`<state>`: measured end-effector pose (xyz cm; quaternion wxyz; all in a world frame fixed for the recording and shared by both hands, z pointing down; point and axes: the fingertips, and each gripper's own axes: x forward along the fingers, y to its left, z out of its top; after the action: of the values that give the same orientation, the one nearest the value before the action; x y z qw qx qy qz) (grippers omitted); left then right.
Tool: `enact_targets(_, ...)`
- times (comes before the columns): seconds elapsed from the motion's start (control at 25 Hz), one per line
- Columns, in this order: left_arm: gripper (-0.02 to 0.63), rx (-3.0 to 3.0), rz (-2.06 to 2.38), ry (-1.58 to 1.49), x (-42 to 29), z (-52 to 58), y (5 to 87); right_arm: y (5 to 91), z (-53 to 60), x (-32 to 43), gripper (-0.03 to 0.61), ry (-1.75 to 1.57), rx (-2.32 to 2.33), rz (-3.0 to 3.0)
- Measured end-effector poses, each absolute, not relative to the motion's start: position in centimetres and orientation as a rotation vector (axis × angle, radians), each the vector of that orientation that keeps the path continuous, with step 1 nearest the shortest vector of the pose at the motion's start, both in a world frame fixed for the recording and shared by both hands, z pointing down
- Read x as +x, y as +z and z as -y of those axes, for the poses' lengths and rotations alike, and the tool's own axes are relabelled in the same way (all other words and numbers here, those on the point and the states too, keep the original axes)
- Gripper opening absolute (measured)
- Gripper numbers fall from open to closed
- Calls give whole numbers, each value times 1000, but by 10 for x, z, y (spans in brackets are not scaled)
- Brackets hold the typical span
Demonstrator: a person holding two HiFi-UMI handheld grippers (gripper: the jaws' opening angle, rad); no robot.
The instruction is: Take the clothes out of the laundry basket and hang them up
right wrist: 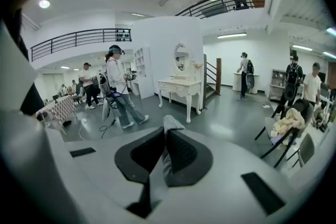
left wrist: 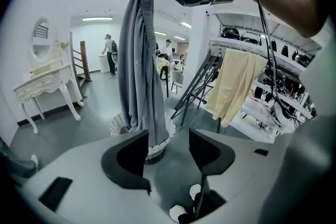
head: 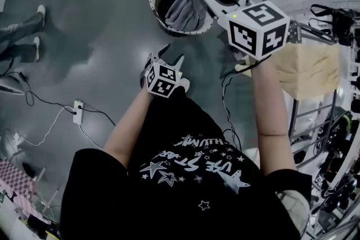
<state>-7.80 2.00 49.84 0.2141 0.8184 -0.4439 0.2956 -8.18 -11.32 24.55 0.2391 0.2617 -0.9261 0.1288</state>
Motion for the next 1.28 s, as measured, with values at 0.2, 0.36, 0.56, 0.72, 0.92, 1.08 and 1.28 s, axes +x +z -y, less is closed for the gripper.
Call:
enact_targets(0.2,258,2335,1295,770,-92,2,459,187,125,-105,23,246,749,2582)
enact_targets(0.36,258,2370,1375,737,-102,22,430,159,124,-103,23,225,781,2617)
enact_targets(0.56,258,2372,1460,702,-138,36,402,166,111,-98,23,243,761,2609)
enact_targets(0.72,258,2481,1432,720,-154,52,381,186,103,-92,23,272,736,2596)
enact_targets(0.92,262,2773,1200,618,-116,59,313,206,84,-72,23,248,668,2562)
enact_targets(1.08,270,2965,928,682,-83,63,275,218,72,-65,23,252,608,2547)
enact_targets(1.28,273,3138,616,823,-52,61,253,226,49,-64,23,250,508,2540)
